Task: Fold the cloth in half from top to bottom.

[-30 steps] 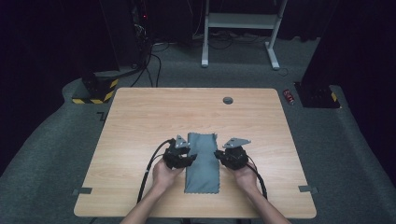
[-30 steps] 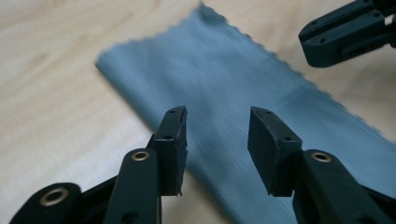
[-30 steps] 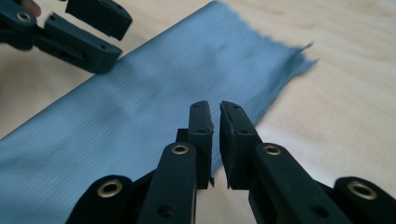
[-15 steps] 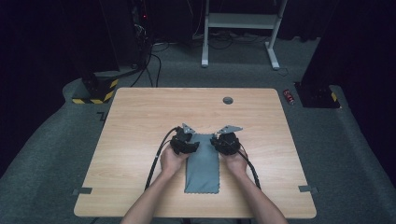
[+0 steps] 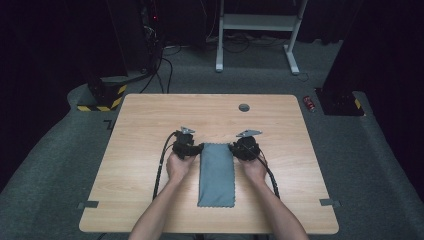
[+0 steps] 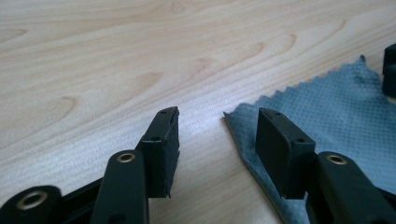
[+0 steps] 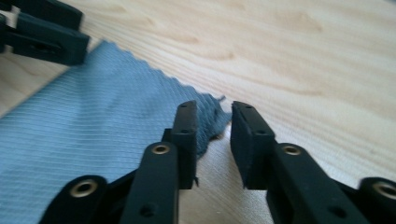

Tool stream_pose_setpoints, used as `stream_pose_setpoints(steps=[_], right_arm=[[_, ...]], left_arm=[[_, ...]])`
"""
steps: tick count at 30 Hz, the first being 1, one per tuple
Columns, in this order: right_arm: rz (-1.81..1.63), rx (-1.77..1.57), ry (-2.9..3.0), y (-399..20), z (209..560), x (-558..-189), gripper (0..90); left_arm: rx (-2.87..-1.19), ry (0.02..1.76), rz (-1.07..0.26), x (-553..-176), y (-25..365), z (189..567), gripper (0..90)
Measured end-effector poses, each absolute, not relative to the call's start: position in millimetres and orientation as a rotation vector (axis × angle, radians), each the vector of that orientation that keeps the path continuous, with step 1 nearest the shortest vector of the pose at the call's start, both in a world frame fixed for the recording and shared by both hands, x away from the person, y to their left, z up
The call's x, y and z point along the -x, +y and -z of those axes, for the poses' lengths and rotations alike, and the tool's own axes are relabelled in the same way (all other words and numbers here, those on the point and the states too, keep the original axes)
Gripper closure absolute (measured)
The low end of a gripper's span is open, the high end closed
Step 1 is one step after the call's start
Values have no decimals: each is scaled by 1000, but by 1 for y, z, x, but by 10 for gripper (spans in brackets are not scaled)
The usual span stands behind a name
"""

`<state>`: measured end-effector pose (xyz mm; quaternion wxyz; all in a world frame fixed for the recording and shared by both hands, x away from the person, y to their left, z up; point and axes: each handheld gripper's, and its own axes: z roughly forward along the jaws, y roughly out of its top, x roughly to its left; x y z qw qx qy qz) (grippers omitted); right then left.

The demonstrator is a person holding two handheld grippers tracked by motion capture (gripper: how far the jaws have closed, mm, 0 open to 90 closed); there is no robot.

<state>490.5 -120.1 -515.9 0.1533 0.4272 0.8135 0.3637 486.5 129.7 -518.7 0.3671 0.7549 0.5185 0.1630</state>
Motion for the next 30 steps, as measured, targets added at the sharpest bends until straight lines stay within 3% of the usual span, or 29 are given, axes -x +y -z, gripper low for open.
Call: stream_pose_setpoints(steps=[7,11,19,22,25,27,30], right_arm=[[-1025,-1249,2303,-114,513,-497,663],[-1005,-1296,2293,-117,518,-501,659],[-991,-1247,2308,-113,519,-500,706],[-992,-1224,2325,-110,519,-500,767],[-980,-1237,2346,-110,517,-502,799],[-946,-1220,2394,-105,513,-505,864],[-953,-1216,2398,-105,514,-505,881]], left_arm=[[-1945,1337,-456,-489,127,519,484],[-2062,1320,-446,-497,117,513,471],[-2084,1311,-485,-498,112,513,511],[-2100,1281,-474,-497,109,512,613],[-2100,1272,-467,-497,109,512,641],[-2108,1265,-435,-498,109,511,709],[-2119,1268,-407,-500,108,510,810]])
